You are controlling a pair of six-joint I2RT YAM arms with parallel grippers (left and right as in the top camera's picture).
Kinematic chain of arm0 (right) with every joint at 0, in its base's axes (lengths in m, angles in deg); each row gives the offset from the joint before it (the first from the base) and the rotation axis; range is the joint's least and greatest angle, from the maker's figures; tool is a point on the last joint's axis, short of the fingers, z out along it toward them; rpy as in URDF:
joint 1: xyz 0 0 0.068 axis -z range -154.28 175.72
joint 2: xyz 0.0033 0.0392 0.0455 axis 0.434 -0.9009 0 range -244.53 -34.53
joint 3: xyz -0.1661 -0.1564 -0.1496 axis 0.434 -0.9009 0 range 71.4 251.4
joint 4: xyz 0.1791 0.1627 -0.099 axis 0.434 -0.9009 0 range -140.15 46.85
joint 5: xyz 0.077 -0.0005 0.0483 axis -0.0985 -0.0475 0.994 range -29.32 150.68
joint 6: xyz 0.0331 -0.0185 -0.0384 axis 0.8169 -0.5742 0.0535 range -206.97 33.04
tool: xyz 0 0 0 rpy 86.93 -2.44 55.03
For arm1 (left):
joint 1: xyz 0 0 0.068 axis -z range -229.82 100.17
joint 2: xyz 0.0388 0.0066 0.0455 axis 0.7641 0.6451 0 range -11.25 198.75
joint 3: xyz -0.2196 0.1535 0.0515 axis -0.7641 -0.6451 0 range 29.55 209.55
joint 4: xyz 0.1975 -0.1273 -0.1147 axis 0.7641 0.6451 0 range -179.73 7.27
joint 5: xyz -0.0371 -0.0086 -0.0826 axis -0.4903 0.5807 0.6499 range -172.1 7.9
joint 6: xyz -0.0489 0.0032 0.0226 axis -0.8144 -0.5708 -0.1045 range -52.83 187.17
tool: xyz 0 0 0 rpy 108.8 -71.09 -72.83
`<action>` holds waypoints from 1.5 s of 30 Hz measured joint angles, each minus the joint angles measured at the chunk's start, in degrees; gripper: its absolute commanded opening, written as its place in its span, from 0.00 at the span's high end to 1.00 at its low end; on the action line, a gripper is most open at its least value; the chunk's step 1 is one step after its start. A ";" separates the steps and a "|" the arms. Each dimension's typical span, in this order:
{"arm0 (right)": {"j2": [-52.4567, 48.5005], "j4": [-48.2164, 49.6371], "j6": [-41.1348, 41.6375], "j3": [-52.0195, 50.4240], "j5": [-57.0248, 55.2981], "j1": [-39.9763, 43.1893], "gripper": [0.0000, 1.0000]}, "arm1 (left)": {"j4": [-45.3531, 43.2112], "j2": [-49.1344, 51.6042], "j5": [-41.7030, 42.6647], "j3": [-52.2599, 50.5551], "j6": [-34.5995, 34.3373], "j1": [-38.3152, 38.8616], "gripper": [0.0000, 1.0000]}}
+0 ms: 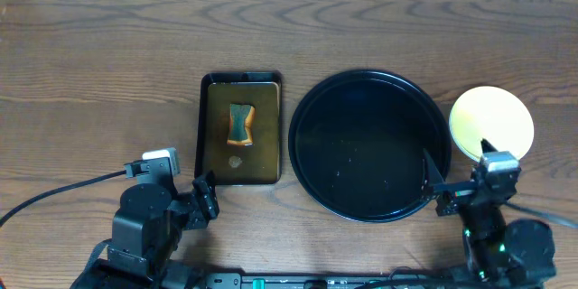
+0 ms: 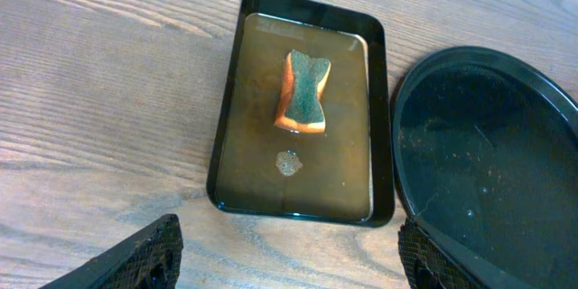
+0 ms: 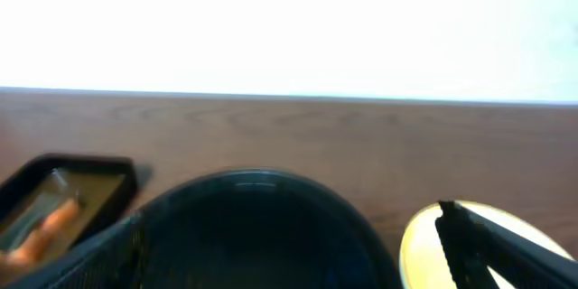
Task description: Clean dirty plates on tray and stack at the side
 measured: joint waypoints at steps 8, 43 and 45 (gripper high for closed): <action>9.14 16.98 -0.02 -14.05 -0.04 0.94 0.01 | 0.00 0.00 0.00 0.00 0.00 0.00 0.23; 9.40 18.23 0.00 -24.87 -0.61 2.67 0.01 | -0.02 0.00 0.00 0.00 0.00 0.00 0.22; 9.40 18.23 0.00 -24.87 -0.61 2.67 0.01 | 0.00 0.00 0.00 0.00 0.00 0.00 0.22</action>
